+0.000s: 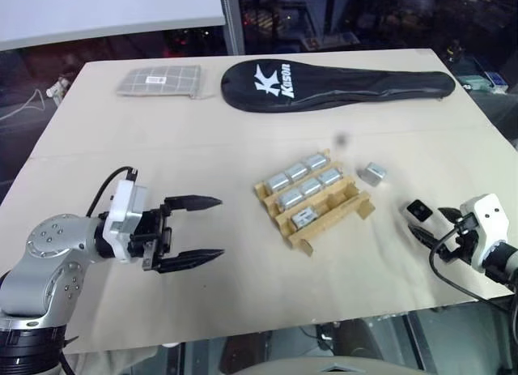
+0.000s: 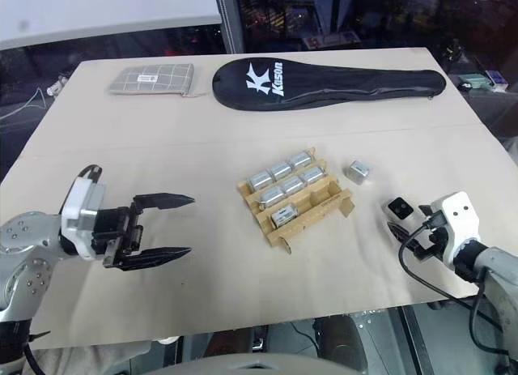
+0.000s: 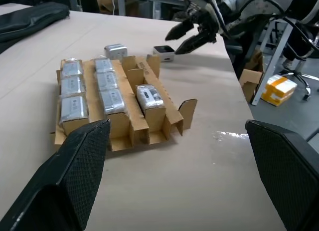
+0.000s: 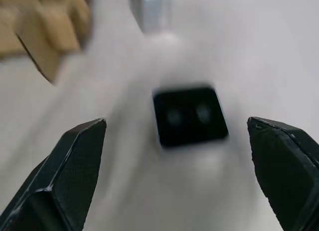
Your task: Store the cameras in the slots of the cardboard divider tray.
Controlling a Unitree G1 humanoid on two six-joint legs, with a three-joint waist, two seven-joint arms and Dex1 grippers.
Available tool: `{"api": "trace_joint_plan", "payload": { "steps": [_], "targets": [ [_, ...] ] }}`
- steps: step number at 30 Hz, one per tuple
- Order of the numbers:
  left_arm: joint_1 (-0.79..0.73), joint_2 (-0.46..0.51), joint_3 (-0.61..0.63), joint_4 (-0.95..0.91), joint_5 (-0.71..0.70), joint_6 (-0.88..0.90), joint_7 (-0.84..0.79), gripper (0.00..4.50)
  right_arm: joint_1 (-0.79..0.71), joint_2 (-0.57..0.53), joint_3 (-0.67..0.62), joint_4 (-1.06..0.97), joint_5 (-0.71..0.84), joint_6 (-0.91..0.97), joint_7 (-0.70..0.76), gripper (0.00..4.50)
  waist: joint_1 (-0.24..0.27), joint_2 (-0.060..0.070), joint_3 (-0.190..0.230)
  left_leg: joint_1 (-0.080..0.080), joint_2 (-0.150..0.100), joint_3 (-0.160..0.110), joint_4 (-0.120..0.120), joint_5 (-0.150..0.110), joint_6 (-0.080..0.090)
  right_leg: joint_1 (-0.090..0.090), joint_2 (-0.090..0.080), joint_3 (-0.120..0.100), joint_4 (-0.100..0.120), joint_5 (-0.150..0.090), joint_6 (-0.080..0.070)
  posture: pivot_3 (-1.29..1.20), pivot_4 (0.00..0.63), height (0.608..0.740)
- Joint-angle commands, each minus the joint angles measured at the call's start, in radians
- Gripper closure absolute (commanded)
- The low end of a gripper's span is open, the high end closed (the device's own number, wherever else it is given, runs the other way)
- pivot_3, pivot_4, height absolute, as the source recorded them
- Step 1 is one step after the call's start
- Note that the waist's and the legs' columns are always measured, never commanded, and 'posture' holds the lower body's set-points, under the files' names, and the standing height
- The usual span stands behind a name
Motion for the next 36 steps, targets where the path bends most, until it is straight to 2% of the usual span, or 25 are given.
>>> {"api": "trace_joint_plan", "payload": {
  "steps": [1,13,16,20,21,25,31,36],
  "targets": [
    [-0.021,0.012,0.003,-0.001,-0.001,-0.005,-0.012,0.0,-0.036,0.002,0.007,0.028,-0.037,-0.046,-0.013,0.01,-0.002,0.0,0.0,0.0,0.0,0.0,0.0,0.0,0.0,0.0,0.0,0.0,0.0,0.0,0.0,0.0,0.15,0.74],
    [-0.017,0.018,0.025,-0.003,0.0,-0.003,-0.012,0.0,-0.131,0.017,0.066,0.173,-0.056,-0.074,0.028,0.01,0.001,0.0,0.0,0.0,0.0,0.0,0.0,0.0,0.0,0.0,0.0,0.0,0.0,0.0,0.0,0.0,0.15,0.74],
    [-0.005,0.021,0.034,-0.009,-0.002,-0.003,-0.009,0.0,-0.136,0.015,0.066,0.185,-0.054,-0.084,0.048,0.79,0.001,0.0,0.0,0.0,0.0,-0.001,0.0,0.0,0.0,0.0,0.0,0.0,0.0,0.0,0.0,0.0,0.15,0.74],
    [0.002,0.025,0.037,-0.011,0.0,-0.006,-0.003,0.0,-0.142,0.016,0.067,0.188,-0.057,-0.09,0.061,2.55,0.0,0.0,0.0,0.0,0.0,0.0,0.0,0.0,0.0,0.0,0.0,0.0,0.0,0.0,0.0,0.0,0.15,0.74],
    [0.003,0.026,0.039,-0.013,-0.002,-0.005,-0.002,0.0,-0.144,0.018,0.065,0.188,-0.057,-0.09,0.061,2.62,0.0,0.0,0.0,0.0,0.0,0.0,0.0,0.0,0.0,0.0,0.0,0.0,0.0,0.0,0.0,0.0,0.15,0.74],
    [0.007,0.03,0.042,-0.011,-0.002,-0.006,-0.006,0.0,-0.137,0.006,0.067,0.185,-0.075,-0.125,0.081,2.62,0.001,0.0,0.0,0.0,0.0,0.0,0.0,0.0,0.0,0.0,0.0,0.0,0.0,0.0,0.0,0.0,0.15,0.74],
    [-0.021,0.029,0.012,-0.011,0.003,0.034,0.04,0.0,-0.159,-0.046,0.095,0.232,-0.283,-0.478,0.076,2.62,0.0,0.0,0.0,0.0,0.0,0.0,0.0,0.0,0.0,0.0,0.0,0.0,0.0,0.0,0.0,0.0,0.15,0.74],
    [-0.131,-0.007,-0.051,-0.004,-0.031,0.151,0.152,0.0,-0.292,-0.109,0.222,0.196,-0.441,-0.754,0.117,2.62,-0.009,0.0,0.0,0.001,0.0,0.0,0.0,0.0,0.0,0.0,0.001,0.0,0.001,0.0,0.0,0.0,0.15,0.74]
  ]
}}
